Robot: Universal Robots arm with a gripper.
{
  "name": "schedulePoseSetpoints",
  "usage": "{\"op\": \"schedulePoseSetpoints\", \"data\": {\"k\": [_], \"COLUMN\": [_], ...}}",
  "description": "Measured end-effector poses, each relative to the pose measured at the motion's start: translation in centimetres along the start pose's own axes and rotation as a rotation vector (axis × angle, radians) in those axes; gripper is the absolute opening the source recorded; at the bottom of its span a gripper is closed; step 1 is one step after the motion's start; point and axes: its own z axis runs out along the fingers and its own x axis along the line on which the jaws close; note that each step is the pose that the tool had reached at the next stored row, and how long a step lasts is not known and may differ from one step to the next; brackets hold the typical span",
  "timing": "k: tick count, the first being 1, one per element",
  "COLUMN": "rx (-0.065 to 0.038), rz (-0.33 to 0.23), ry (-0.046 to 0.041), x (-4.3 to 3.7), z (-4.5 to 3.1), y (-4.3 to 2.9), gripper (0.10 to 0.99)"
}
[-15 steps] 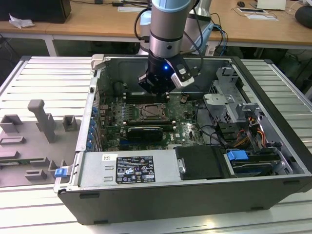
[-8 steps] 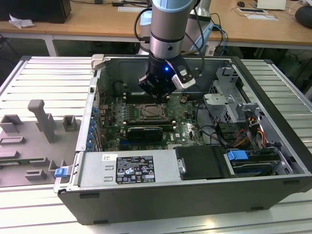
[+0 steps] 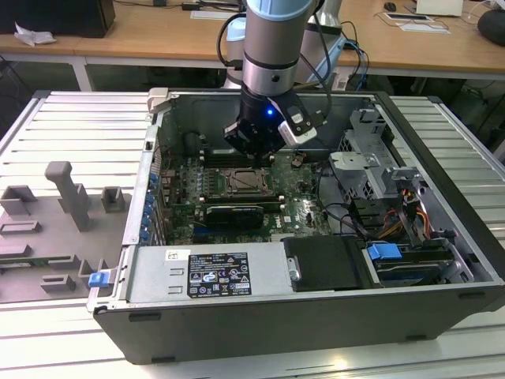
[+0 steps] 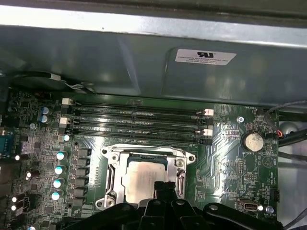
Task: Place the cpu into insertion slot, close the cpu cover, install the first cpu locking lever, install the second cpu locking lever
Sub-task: 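Install the second cpu locking lever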
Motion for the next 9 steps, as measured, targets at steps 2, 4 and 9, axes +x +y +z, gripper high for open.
{"op": "schedulePoseSetpoints", "data": {"k": [2, 4, 9], "rx": [0.0, 0.0, 0.0], "rz": [0.0, 0.0, 0.0], "ry": [0.0, 0.0, 0.0], "x": [0.0, 0.01, 0.04], "z": [-0.01, -0.01, -0.06], "y": [-0.05, -0.11, -0.59], "gripper": [0.102, 0.102, 0.102]}}
